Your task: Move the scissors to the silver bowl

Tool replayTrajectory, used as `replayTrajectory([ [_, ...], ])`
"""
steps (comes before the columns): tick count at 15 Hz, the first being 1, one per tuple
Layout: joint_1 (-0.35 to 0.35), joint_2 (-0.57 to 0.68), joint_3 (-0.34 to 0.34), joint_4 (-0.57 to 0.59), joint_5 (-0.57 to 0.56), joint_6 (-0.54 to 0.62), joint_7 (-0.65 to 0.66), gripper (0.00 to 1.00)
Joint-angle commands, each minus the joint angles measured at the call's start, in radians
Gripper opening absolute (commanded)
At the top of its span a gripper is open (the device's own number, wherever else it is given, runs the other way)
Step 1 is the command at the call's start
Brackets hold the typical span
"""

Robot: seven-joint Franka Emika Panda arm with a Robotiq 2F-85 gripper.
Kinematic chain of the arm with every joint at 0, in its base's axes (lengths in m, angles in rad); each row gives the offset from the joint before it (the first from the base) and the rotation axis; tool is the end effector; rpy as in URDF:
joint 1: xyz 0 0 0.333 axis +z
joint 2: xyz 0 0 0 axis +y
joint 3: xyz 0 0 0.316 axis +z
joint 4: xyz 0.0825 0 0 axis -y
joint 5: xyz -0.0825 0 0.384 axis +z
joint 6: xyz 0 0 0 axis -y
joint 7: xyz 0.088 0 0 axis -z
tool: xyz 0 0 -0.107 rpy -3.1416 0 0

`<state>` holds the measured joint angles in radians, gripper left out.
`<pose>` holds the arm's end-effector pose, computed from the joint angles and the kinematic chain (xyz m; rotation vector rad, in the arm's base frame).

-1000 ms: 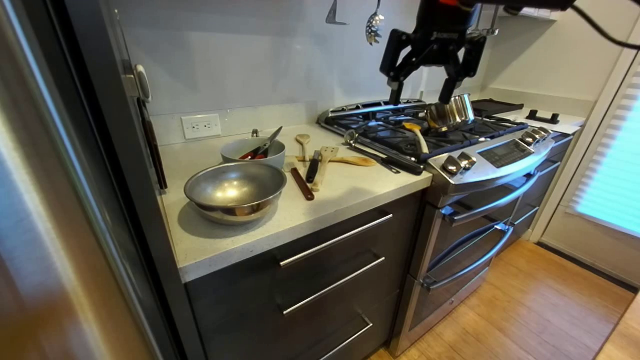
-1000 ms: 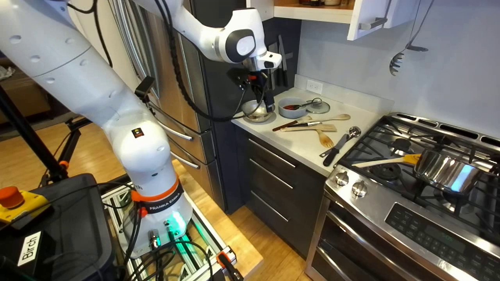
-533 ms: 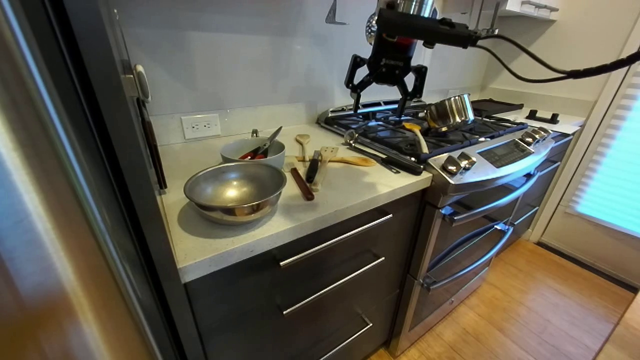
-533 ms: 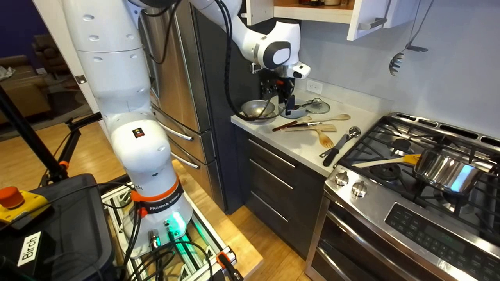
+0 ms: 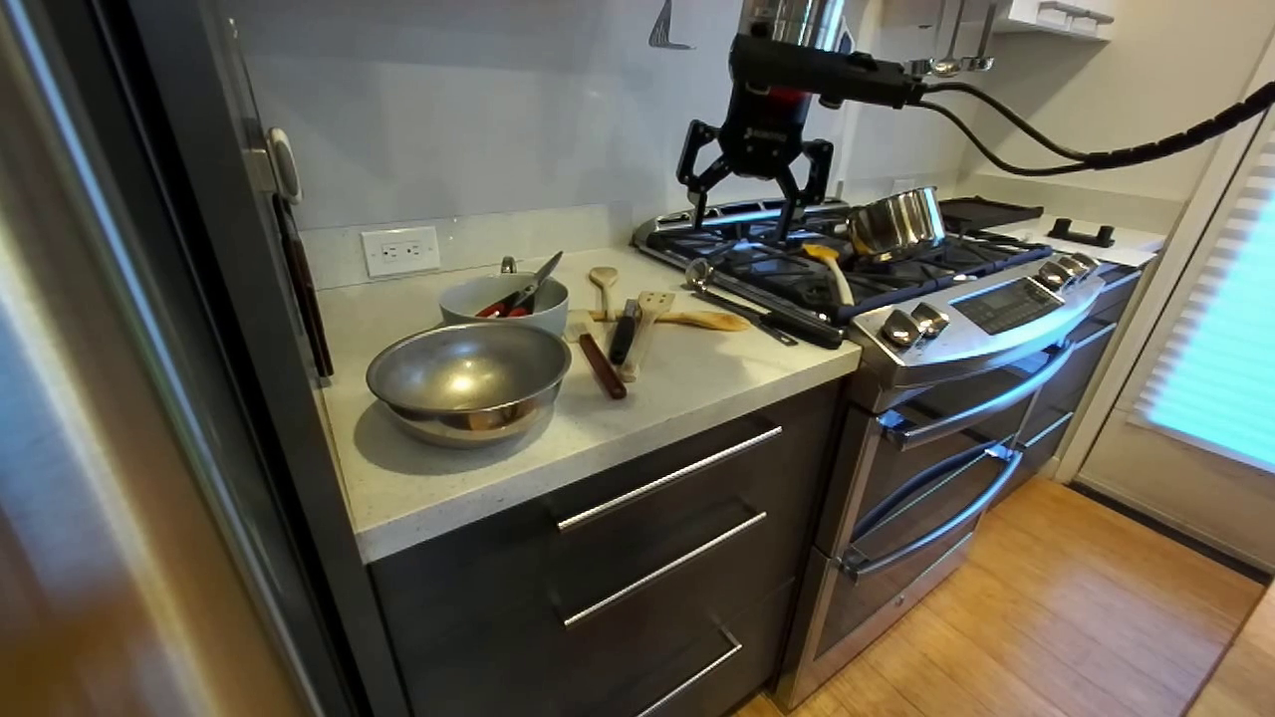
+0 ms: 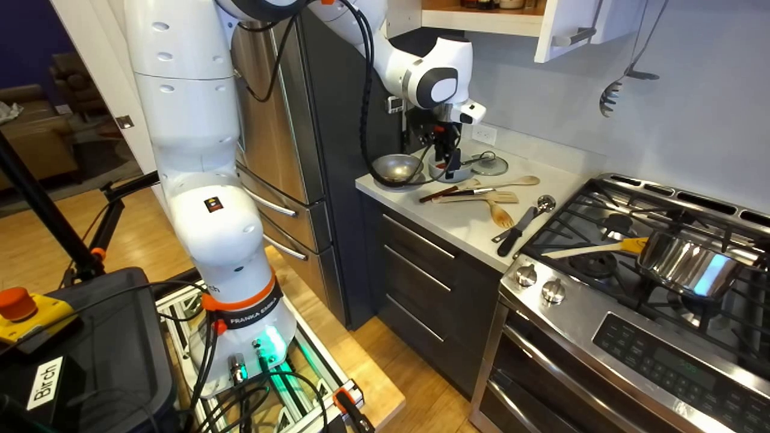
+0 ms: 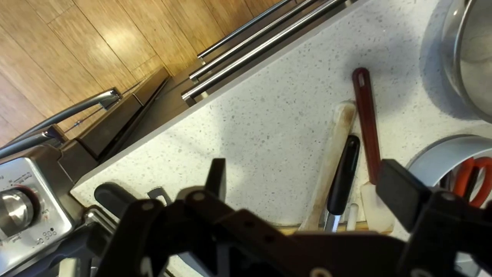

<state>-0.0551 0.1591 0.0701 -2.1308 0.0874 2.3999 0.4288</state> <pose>0.5739 0.0086 0.3446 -2.9566 0.7180 -0.1388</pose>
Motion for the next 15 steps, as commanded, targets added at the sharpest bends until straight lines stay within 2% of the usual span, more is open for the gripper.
replayTrajectory([
  [1,0.033,-0.001,-0.034,0.002,0.008,-0.004,-0.006,1.0],
  [3,0.033,-0.001,-0.034,0.002,0.008,-0.004,-0.006,1.0],
  [7,0.072,0.231,-0.069,0.269,-0.016,0.009,0.162,1.0],
  [15,0.134,0.584,-0.09,0.741,0.014,-0.038,0.162,1.0],
])
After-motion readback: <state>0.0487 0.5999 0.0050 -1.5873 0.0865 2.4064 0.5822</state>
